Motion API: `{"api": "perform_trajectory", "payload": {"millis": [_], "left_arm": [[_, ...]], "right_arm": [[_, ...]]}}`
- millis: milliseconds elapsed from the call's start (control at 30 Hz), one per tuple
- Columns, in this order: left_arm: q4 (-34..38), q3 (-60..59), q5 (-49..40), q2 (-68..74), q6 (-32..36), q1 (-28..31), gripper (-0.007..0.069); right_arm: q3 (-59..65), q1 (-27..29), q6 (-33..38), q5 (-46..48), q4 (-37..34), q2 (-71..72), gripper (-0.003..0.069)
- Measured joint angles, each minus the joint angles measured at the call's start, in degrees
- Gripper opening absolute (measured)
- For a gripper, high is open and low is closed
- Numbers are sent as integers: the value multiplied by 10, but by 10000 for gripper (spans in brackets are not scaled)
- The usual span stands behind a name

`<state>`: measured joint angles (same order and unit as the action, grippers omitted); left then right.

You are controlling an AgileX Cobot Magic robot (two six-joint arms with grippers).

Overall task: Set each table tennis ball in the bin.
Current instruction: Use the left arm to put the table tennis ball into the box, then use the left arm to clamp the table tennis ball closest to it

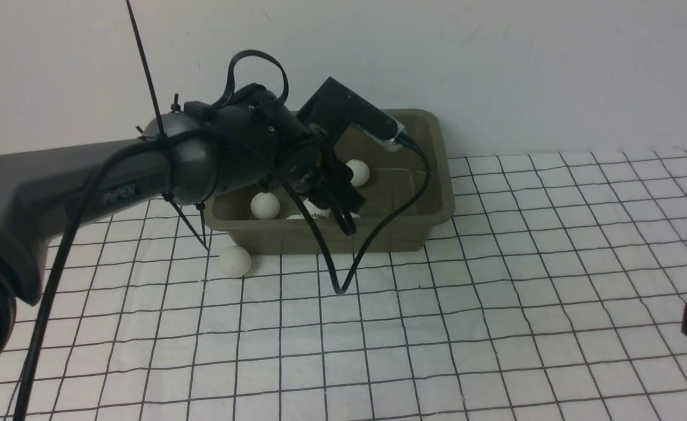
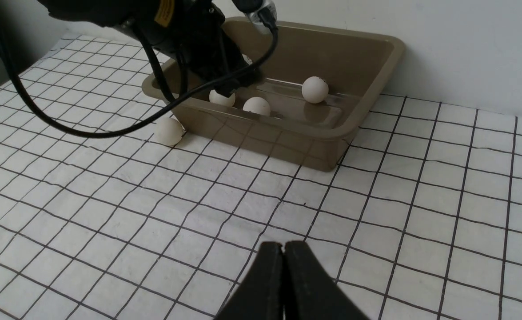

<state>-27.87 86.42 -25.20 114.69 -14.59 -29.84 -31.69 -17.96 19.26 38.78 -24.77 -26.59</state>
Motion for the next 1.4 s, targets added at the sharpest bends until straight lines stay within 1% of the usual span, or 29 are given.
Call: {"api": "perform_trajectory", "payload": {"millis": [400, 500, 567, 733, 833, 900, 933, 1000, 1100, 1200, 1300, 1333, 1367, 1400], "left_arm": [[-14, 0, 14, 0, -11, 0, 356], [-15, 0, 23, 0, -11, 0, 391], [-21, 0, 34, 0, -11, 0, 435], [-35, 0, 38, 0, -11, 0, 469], [-42, 0, 17, -6, -13, 0, 469], [-40, 0, -40, -35, -25, 0, 469], [-40, 0, -52, -41, -27, 0, 469], [-32, -3, -76, -71, -34, 0, 467], [-28, -19, -85, -118, -37, 0, 447], [-27, -83, -85, -203, -43, 0, 397], [-30, -177, -86, -281, -54, 0, 357], [-35, -211, -85, -322, -65, 0, 344], [-37, -225, -84, -328, -71, 0, 341], [-43, -267, -75, -364, -90, 0, 334]], "right_arm": [[0, 0, 0, 0, -1, 0, -10], [0, 0, 0, 0, -2, 0, -10], [0, 0, 0, 1, -3, 0, -10], [0, 0, 0, 1, -4, 0, -10], [0, 0, 0, 1, -4, 0, -10], [0, 0, 0, 1, -4, 0, -10], [0, 0, 0, 1, -4, 0, -10], [0, 0, 0, 1, -4, 0, -10], [0, 0, 0, 1, -4, 0, -10], [0, 0, 0, 1, 3, 0, -10], [0, 0, 0, 1, 12, 0, -10], [0, 0, 0, 1, 15, 0, -10], [0, 0, 0, 1, 16, 0, -10], [0, 0, 0, 1, 19, 0, -10]]}}
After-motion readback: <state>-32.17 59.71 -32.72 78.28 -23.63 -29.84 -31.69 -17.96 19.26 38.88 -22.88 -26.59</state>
